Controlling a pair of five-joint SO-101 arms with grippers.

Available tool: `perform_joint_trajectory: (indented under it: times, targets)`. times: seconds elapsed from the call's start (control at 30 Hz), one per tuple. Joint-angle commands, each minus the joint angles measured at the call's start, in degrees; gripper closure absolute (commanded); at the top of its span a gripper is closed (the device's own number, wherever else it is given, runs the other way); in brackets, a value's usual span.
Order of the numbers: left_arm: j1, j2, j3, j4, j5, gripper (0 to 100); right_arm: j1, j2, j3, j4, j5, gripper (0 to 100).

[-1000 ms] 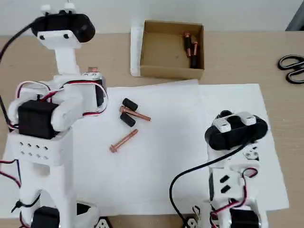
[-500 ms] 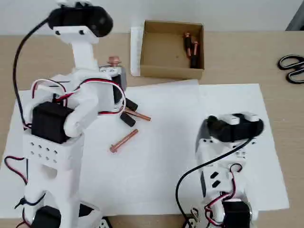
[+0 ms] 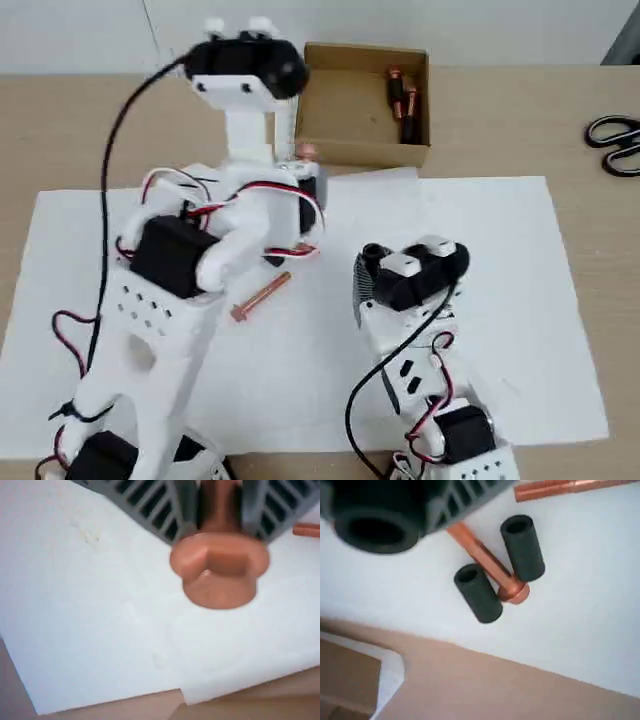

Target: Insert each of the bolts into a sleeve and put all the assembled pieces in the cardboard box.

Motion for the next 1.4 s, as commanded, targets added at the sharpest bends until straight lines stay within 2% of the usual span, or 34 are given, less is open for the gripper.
perform_joint_trajectory:
  times: [0.0,0.17,0.4,0.57,0.73,0.8,0.87,1.03,1.13,1.37]
  targets:
    - [2.29,-2.11,2.15,-5.27,2.11,99,-2.33,-0.92,2.37,-2.95,0.70,99.5]
    - [2.37,-2.11,9.10,-16.44,2.37,99,-2.24,-0.92,3.52,-2.59,0.62,99.5]
    - [0.09,-2.20,16.92,-27.87,2.11,99,-2.33,-0.92,3.52,-2.59,0.62,99.5]
    - [0.53,-8.53,15.96,-26.90,-1.67,99,-2.42,-0.92,3.96,-2.51,0.62,99.5]
    - [0.09,-15.74,16.22,-18.55,-1.67,99,-2.51,-0.92,4.04,-2.51,0.53,99.5]
    - [0.09,-15.82,18.86,-18.64,-1.58,99,-2.51,-0.92,4.48,-2.68,0.53,99.5]
    - [0.09,-15.82,23.08,-22.95,-1.49,99,-2.95,-0.92,4.66,-2.68,0.53,99.5]
    - [0.18,-15.82,37.93,-40.88,-1.49,99,-4.26,-0.92,4.66,-2.51,0.53,99.5]
    - [0.53,-16.26,44.00,-47.56,-1.76,99,-4.26,-0.92,4.66,-2.51,0.53,99.5]
    - [2.55,-16.26,47.52,-50.02,-1.49,99,-4.35,-0.92,4.57,-2.51,0.44,99.5]
